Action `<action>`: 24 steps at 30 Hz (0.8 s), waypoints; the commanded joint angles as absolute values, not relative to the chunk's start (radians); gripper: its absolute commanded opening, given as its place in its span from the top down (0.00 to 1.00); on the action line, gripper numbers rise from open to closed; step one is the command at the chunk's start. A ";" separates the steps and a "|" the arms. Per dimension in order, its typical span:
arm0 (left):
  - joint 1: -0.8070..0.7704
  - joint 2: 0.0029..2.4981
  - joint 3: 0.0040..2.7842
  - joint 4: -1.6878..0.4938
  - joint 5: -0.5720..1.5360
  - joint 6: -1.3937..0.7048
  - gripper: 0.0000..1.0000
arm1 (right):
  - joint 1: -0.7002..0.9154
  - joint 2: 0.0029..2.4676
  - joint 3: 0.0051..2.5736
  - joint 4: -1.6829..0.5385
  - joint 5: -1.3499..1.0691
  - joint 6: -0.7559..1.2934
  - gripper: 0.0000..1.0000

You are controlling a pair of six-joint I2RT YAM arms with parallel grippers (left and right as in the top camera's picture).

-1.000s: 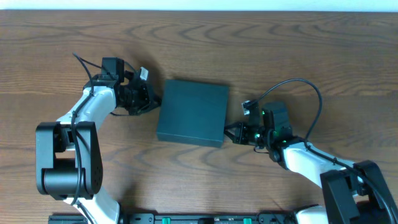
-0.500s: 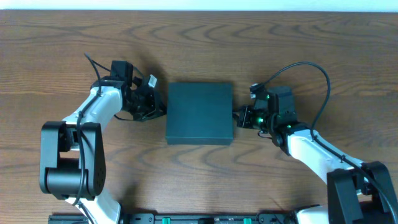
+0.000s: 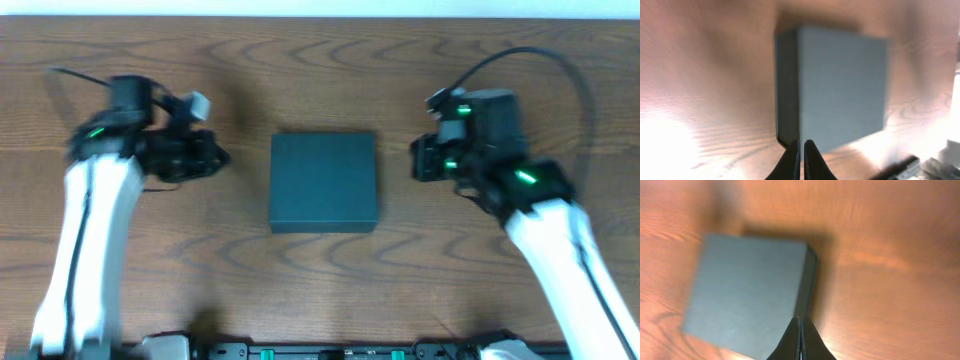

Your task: Pack container

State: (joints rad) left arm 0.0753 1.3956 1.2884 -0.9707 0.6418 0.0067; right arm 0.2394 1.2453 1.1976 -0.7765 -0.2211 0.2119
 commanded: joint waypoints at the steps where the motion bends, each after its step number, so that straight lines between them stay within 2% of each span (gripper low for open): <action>1: 0.093 1.172 1.330 -1.027 0.617 0.163 0.91 | 0.244 1.084 1.287 -0.835 -0.160 0.134 0.83; 2: 0.093 1.065 1.331 -1.021 0.588 0.158 0.00 | 0.244 1.010 1.299 -0.830 -0.147 0.151 0.01; 3: 0.092 1.007 1.331 -1.018 0.564 0.157 0.05 | 0.244 0.970 1.300 -0.827 -0.146 0.152 0.01; 10: 0.070 0.651 1.331 -1.034 0.481 0.150 0.05 | 0.244 0.703 1.300 -0.831 -0.146 0.152 0.01; 12: 0.019 0.620 1.327 -1.057 0.384 0.150 0.05 | 0.244 0.645 1.299 -0.838 -0.197 0.167 0.01; 14: -0.021 0.626 1.304 -1.066 0.308 0.150 0.05 | 0.243 0.629 1.295 -0.915 -0.160 0.130 0.01; 18: -0.041 0.650 1.280 -1.098 0.295 0.150 0.05 | 0.243 0.634 1.293 -1.156 -0.146 0.122 0.01; 19: -0.041 0.653 1.280 -1.112 0.296 0.150 0.05 | 0.243 0.634 1.293 -1.191 -0.168 0.165 0.01; 20: -0.041 0.654 1.280 -1.129 0.296 0.150 0.05 | 0.243 0.634 1.293 -1.174 -0.234 0.291 0.01; 23: -0.041 0.654 1.280 -1.174 0.296 0.150 0.05 | 0.242 0.640 1.293 -0.927 -0.296 0.722 0.01; 24: -0.041 0.654 1.280 -1.189 0.295 0.150 0.05 | 0.243 0.642 1.293 -0.839 -0.283 0.803 0.01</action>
